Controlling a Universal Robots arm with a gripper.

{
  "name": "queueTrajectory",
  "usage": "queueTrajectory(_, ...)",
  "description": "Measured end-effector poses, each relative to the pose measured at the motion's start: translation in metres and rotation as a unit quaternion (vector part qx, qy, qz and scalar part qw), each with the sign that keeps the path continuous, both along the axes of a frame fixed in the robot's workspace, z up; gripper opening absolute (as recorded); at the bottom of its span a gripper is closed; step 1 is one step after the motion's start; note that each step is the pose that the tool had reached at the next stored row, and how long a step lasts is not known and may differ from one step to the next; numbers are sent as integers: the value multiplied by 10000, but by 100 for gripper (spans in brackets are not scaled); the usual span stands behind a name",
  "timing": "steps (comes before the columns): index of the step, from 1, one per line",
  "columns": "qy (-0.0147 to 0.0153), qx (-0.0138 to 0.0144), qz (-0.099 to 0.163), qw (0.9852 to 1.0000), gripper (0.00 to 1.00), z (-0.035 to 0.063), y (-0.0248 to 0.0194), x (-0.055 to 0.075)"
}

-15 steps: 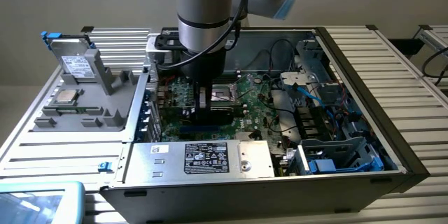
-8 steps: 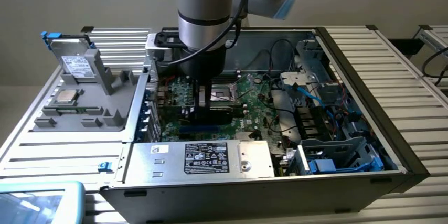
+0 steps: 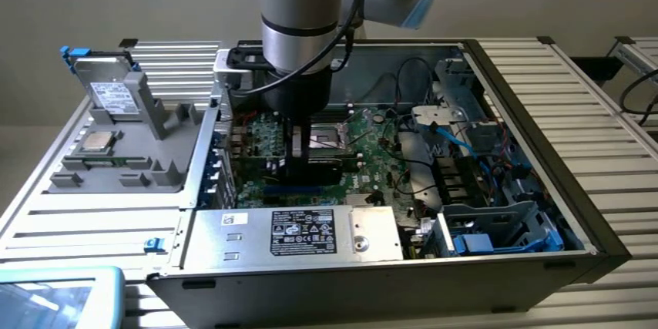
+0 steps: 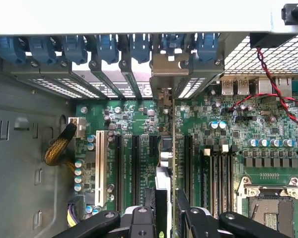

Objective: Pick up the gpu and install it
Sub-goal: 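Insert the gpu into the slot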

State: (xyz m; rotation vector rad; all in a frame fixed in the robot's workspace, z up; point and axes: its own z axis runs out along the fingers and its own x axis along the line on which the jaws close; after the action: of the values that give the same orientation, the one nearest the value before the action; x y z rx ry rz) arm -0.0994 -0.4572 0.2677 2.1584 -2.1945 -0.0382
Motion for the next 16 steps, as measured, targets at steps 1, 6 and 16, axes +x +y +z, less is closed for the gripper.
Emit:
queueTrajectory(1, 1, 5, 0, 10000, 27, 0, 0, 0)
queueTrajectory(6, -1, 121, -6, 9999, 27, -2, 1, -1)
queueTrajectory(16, 0, 124, -6, 9999, 27, -23, -17, 0)
